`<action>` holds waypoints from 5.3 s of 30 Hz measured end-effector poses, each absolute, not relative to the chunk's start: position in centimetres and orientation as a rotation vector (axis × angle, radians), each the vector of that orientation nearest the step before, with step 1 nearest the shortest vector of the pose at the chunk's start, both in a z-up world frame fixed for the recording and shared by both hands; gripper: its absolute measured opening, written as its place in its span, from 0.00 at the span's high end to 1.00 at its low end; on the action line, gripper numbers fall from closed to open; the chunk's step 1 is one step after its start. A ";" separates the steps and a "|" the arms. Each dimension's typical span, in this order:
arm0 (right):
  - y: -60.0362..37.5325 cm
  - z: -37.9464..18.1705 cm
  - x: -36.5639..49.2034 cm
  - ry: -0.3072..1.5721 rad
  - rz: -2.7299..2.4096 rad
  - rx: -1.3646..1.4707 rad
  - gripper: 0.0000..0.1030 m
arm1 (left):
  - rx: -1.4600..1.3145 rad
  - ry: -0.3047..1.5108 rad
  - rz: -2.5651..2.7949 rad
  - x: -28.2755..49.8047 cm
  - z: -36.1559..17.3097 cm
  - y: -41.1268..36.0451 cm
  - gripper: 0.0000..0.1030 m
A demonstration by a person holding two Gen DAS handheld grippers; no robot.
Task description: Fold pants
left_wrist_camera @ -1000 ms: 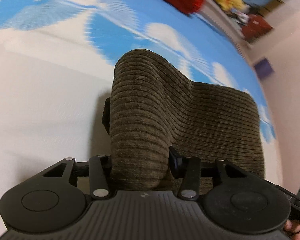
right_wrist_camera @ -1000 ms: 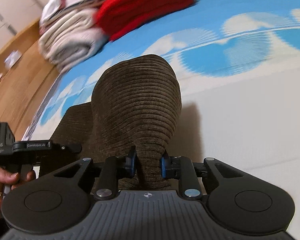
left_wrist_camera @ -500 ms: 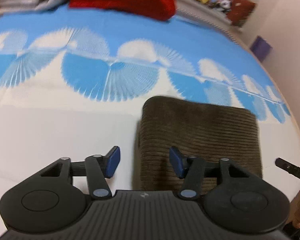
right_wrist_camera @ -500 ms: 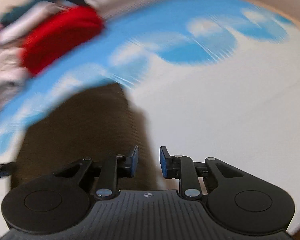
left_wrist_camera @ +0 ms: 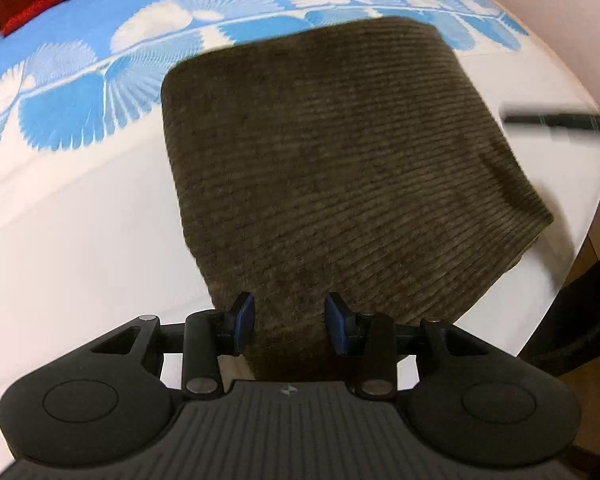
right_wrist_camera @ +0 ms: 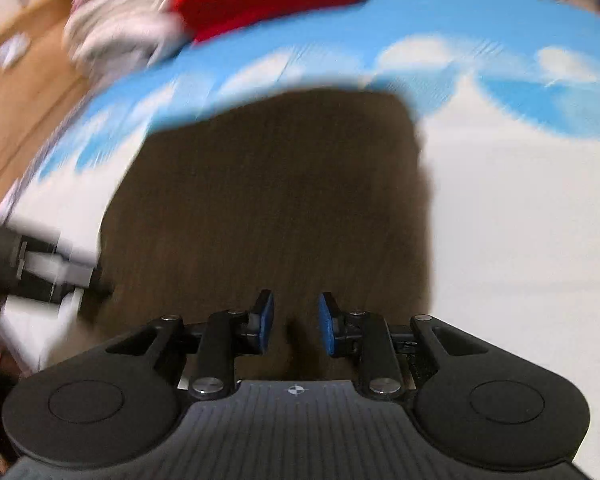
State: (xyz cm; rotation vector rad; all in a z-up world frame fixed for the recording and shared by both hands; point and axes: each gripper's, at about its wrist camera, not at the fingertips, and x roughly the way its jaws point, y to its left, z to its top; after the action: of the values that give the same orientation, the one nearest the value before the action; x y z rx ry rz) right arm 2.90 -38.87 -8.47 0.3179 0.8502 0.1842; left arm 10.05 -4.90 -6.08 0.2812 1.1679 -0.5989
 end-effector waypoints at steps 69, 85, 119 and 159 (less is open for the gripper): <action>-40.2 -11.1 -0.3 0.904 -0.174 0.292 0.65 | 0.151 0.899 -0.348 4.3 -4.3 -5.8 0.58; -39.2 -4.1 -8.3 0.769 -0.181 0.212 0.21 | 0.094 0.775 -0.099 -6.5 3.8 -8.2 0.20; -34.8 -5.8 -12.7 0.835 -0.151 0.020 0.10 | 0.052 0.863 -0.099 -10.0 -3.1 -11.4 0.10; -34.6 -5.8 -12.8 0.841 -0.149 -0.006 0.10 | 0.064 0.850 -0.108 -10.1 -2.9 -11.8 0.10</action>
State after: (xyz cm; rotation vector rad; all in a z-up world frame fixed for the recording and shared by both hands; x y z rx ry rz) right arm -12.81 -34.62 -5.84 -0.0061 0.8415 -0.1490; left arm -10.07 -11.75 -2.93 0.0640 0.8498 -0.1080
